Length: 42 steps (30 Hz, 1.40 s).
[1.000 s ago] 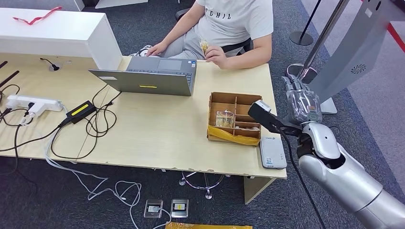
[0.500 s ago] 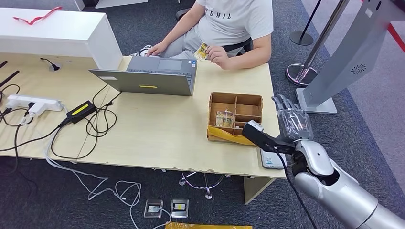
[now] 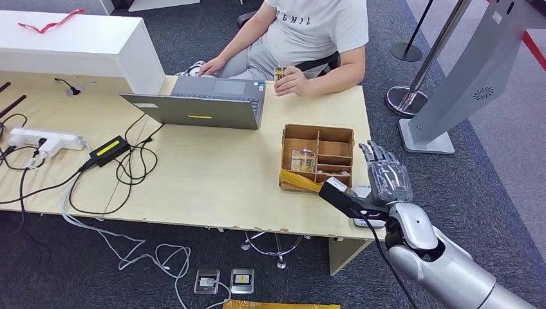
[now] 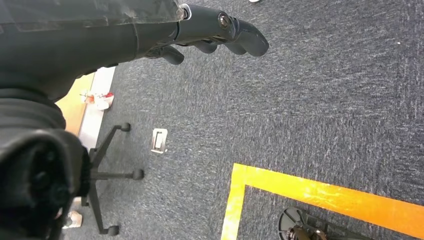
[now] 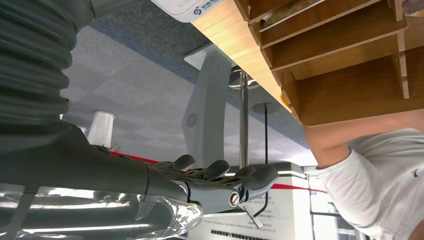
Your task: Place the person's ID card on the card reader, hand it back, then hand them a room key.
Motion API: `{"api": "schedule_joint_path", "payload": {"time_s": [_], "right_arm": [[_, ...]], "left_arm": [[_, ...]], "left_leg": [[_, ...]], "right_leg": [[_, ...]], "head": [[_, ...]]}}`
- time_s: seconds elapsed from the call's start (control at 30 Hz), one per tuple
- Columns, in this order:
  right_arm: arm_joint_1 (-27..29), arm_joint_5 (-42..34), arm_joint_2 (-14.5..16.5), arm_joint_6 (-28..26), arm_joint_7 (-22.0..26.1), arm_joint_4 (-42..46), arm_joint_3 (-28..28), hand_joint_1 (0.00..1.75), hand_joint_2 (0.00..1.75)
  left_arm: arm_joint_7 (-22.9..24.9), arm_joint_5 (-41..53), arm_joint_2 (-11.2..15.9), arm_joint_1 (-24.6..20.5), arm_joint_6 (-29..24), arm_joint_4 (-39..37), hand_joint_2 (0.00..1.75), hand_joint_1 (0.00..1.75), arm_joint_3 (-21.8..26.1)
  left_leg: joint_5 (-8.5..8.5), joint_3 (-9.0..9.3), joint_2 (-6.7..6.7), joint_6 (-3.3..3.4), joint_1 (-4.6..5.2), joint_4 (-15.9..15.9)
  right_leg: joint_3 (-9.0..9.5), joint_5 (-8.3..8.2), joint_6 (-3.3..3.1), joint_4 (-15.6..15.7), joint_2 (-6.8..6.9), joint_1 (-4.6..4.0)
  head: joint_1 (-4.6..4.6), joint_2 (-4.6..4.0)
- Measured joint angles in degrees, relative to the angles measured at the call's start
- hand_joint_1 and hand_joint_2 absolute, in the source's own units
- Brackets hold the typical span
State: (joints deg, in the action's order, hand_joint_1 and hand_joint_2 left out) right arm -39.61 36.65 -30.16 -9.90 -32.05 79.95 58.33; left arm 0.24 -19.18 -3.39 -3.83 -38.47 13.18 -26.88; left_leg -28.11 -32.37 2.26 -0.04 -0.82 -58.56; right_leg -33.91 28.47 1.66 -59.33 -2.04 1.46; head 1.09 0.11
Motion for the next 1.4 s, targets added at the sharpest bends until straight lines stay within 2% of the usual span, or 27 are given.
{"api": "schedule_joint_path", "payload": {"time_s": [0.37, 1.1, 1.4], "right_arm": [[0.2, 1.1, 3.6, -2.6, -0.1, -4.6, 0.0, 0.00, 1.75], [0.1, 0.6, 12.5, -6.7, 4.4, -12.7, -0.1, 0.00, 1.75], [-0.4, 1.0, 14.0, -6.7, 3.9, -15.7, -0.1, 0.00, 1.75]], "left_arm": [[0.5, -1.0, 0.1, 0.0, 0.0, 0.0, 0.00, 0.00, -1.0], [0.9, -1.8, 0.3, 0.0, 0.0, 0.0, 0.00, 0.00, -1.4], [1.8, -2.3, 0.3, 0.0, 0.0, 0.0, 0.00, 0.00, -1.8]], "left_leg": [[0.00, 0.00, 0.00, 0.00, 0.00, 0.0], [0.01, 0.00, 0.01, -0.01, -0.03, 0.0], [0.01, 0.00, 0.00, -0.01, -0.01, 0.0]], "right_leg": [[0.00, 0.00, 0.00, 0.0, 0.00, 0.00], [0.00, 0.00, 0.00, 0.0, -0.01, -0.02], [0.01, 0.00, 0.00, 0.0, -0.01, -0.01]], "head": [[0.01, 0.00], [0.00, 0.01], [0.02, 0.00]]}}
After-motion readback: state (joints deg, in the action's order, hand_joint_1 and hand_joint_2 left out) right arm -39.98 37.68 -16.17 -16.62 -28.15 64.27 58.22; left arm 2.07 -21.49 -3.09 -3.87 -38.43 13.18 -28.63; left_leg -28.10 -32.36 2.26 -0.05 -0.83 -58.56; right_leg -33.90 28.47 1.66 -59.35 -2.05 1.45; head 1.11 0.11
